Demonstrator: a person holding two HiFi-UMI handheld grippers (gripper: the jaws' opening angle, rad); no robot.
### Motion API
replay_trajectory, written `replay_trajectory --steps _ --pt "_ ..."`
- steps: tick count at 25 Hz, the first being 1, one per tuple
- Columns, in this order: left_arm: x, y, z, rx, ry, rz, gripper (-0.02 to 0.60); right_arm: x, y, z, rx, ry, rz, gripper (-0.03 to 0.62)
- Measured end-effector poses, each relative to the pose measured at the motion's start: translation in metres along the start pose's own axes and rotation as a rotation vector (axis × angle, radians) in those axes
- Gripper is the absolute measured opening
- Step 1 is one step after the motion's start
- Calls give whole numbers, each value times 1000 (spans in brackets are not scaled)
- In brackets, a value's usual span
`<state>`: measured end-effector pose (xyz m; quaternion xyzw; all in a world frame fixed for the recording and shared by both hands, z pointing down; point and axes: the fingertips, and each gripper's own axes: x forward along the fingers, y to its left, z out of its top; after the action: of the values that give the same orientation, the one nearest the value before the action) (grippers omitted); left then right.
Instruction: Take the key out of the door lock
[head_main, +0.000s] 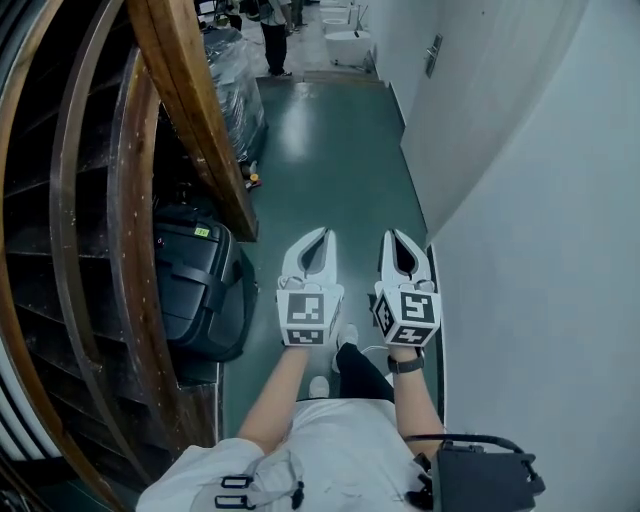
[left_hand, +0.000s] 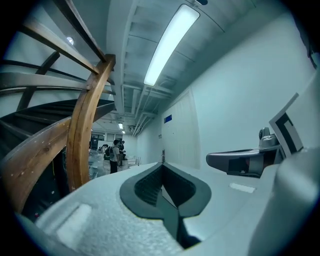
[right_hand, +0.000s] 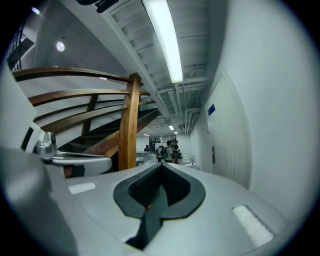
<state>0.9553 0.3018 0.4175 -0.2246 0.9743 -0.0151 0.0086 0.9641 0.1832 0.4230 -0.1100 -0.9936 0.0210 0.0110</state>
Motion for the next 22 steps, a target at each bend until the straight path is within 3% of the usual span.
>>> replay_trajectory --steps 5,8,11,16,22 --pt "68 21 -12 34 13 -18 0 80 -19 -19 22 25 40 -6" --pt "126 34 -9 38 -18 -55 2 141 -29 -17 -22 20 95 -6" --pt "189 55 -6 49 -20 -5 2 199 -46 -3 -84 17 141 -1" --pt "278 89 18 63 -33 86 2 287 -95 33 -58 -30 159 0" --pt "341 129 6 16 15 142 2 369 -120 11 15 34 212 0"
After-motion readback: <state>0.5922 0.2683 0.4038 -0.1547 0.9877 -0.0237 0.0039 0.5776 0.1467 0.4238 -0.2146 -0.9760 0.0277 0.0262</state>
